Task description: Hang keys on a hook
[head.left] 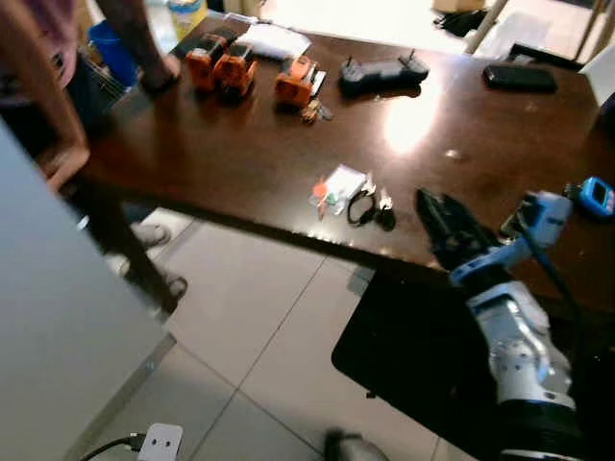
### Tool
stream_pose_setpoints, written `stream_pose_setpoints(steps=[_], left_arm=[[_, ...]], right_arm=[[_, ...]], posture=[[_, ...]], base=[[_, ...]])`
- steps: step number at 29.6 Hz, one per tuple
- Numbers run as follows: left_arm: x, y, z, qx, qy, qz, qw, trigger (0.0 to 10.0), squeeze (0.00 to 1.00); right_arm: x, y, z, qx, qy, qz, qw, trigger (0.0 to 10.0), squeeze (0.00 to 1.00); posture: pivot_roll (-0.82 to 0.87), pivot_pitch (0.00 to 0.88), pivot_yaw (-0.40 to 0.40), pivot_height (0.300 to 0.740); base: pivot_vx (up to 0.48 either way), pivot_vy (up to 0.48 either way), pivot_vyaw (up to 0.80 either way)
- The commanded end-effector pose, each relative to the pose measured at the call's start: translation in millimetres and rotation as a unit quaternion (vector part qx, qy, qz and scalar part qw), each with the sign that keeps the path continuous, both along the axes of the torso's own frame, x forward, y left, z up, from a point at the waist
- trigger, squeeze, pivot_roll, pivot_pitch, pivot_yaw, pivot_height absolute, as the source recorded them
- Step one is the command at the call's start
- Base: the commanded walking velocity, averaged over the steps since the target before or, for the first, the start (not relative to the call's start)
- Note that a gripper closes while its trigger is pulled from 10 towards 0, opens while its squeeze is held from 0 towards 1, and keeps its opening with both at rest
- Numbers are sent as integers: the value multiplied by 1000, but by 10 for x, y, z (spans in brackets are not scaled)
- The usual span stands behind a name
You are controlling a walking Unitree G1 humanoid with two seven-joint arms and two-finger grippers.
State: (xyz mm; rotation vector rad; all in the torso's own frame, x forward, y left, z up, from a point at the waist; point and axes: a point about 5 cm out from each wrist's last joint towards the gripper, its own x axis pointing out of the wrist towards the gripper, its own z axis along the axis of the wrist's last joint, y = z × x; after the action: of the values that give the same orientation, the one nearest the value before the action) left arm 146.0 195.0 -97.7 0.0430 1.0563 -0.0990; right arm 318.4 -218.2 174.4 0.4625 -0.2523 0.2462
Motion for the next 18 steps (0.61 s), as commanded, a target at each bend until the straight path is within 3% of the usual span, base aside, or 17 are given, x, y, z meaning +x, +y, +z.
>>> stream_pose_setpoints(steps=[1, 9, 13, 18], left_arm=[[-114, -18, -45, -11, 20, 10, 1000, 10000, 0], [-128, -18, -47, -20, 19, 19, 999, 10000, 0], [-146, -14, -52, -22, 21, 18, 999, 10000, 0], [-151, -11, -53, -22, 21, 18, 999, 10000, 0]], right_arm=[[5, 82, -14, -8, 2, 12, 1000, 10000, 0], [-9, 99, -44, -30, 14, 18, 999, 10000, 0], [-32, 221, -165, -124, 58, 60, 989, 10000, 0], [-33, 225, -207, -146, 82, 57, 984, 10000, 0]], posture=[[-113, 81, 85, 740], [-113, 87, 86, 740], [-114, 90, 85, 740], [-115, 92, 85, 740]], base=[[0, 0, 0], [0, 0, 0], [0, 0, 0], [0, 0, 0]])
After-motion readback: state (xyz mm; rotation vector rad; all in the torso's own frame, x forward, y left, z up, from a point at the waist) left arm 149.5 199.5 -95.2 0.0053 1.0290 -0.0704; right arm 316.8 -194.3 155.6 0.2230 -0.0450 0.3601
